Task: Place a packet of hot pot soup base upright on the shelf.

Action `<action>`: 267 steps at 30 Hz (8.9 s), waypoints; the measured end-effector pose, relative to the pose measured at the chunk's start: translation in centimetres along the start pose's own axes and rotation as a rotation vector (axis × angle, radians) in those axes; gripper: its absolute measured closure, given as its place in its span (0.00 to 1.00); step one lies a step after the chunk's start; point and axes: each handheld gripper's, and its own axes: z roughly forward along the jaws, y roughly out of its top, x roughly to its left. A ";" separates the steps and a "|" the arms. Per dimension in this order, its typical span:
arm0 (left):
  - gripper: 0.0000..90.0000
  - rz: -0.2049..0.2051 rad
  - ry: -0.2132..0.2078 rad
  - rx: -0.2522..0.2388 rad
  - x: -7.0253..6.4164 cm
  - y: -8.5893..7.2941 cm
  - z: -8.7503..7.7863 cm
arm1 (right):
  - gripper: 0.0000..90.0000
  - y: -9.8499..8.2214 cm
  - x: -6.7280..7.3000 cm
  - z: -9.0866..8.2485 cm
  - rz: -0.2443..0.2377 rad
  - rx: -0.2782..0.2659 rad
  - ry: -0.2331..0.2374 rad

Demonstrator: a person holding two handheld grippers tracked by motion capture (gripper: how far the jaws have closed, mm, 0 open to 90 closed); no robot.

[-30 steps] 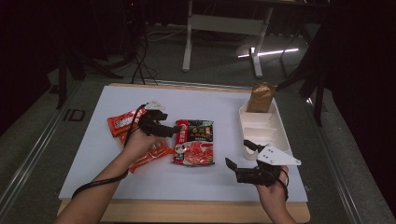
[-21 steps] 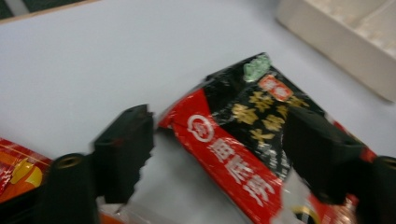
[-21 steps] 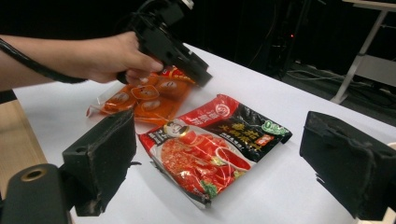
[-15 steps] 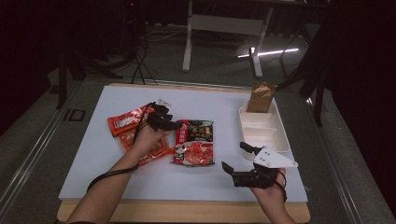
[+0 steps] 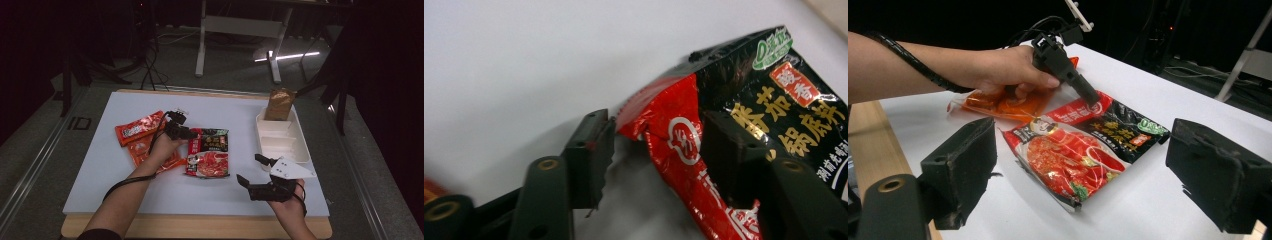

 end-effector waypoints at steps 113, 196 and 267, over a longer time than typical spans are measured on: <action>0.77 0.200 -0.532 -0.578 -11.8 -0.7 -13.2 | 0.86 6.9 -4.0 -2.1 0.098 -0.020 0.012; 0.01 0.139 -0.227 -0.447 -3.9 -17.0 -16.0 | 0.85 7.9 -22.3 -3.2 0.211 -0.074 -0.250; 0.01 0.130 -0.245 -0.448 -3.2 -17.2 -15.6 | 0.51 1.8 -24.0 -3.8 0.260 -0.032 -0.207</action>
